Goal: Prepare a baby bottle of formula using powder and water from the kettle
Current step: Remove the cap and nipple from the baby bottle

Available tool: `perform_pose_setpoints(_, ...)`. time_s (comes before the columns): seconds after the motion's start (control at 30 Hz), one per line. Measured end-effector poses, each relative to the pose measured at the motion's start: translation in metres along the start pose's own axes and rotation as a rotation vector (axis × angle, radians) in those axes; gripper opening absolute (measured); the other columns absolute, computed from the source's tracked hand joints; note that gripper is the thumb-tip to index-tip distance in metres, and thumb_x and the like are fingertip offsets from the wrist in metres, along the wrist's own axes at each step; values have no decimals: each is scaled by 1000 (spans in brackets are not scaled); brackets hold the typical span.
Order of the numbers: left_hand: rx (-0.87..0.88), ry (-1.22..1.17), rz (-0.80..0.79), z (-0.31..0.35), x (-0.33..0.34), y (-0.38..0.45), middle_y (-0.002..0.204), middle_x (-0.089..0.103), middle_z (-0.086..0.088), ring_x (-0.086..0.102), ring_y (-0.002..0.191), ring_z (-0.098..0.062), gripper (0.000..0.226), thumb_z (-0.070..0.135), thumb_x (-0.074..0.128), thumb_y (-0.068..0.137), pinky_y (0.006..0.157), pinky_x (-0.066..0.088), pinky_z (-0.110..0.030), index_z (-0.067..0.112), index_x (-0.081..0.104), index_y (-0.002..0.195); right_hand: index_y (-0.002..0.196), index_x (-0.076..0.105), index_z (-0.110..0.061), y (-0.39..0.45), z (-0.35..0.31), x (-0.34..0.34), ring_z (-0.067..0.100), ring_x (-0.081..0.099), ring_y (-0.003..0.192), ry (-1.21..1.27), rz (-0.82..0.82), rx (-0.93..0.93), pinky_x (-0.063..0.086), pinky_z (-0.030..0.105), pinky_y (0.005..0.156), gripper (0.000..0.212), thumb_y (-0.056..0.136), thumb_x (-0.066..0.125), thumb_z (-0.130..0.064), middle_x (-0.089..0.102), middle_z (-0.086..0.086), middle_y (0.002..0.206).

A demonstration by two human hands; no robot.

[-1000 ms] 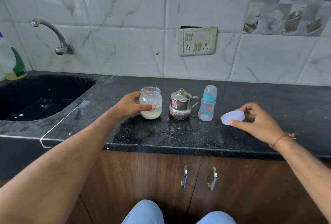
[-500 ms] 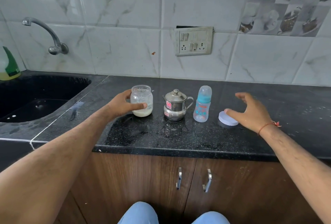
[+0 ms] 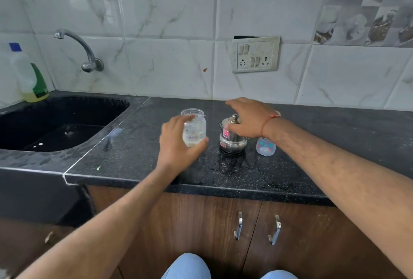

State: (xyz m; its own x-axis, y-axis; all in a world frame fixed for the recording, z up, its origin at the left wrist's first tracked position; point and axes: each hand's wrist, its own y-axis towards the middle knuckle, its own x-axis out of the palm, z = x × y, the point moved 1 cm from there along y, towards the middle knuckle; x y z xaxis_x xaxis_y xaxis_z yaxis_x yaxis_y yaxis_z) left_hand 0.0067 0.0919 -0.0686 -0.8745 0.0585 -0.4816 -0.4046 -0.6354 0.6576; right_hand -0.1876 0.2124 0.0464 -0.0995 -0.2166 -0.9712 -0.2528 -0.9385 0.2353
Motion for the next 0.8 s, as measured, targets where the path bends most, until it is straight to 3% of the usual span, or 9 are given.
perform_pose_setpoints(0.1, 24, -94, -140, 16, 10, -16, 112, 68, 24, 60, 101, -2, 42, 44, 85, 89, 92, 52, -25, 34, 70, 126, 144, 52, -18, 18, -1, 9, 32, 60, 125, -87, -148, 97, 54, 46, 101, 82, 80, 62, -68, 61, 9, 141)
perform_pose_setpoints(0.23, -28, -157, -283, 21, 23, -18, 102, 72, 21, 62, 91, -5, 31, 40, 84, 90, 86, 58, -31, 33, 75, 119, 140, 57, -22, 24, 2, 16, 29, 64, 116, -77, -196, 108, 56, 44, 96, 76, 82, 61, -72, 68, 6, 130)
perform_pose_setpoints(0.4, -121, -159, -331, 17, 35, -10, 113, 73, 23, 61, 90, 1, 40, 44, 85, 88, 91, 59, -32, 33, 72, 125, 139, 60, -27, 23, 4, 17, 26, 64, 114, -25, -189, 111, 55, 40, 95, 70, 84, 65, -70, 68, 2, 129)
perform_pose_setpoints(0.6, -173, -111, -374, 26, 51, 1, 149, 64, 14, 63, 103, -6, 86, 54, 84, 88, 94, 54, -27, 21, 50, 160, 142, 59, -32, 18, 5, 12, 23, 64, 119, 9, -192, 99, 54, 43, 101, 77, 77, 70, -73, 68, -4, 134)
perform_pose_setpoints(0.8, -178, -95, -391, 24, 61, 5, 148, 67, 11, 60, 89, -5, 90, 53, 86, 87, 88, 52, -25, 21, 49, 162, 155, 47, -27, 10, 7, 3, 24, 58, 135, 49, -175, 50, 48, 41, 110, 85, 83, 69, -69, 59, -1, 151)
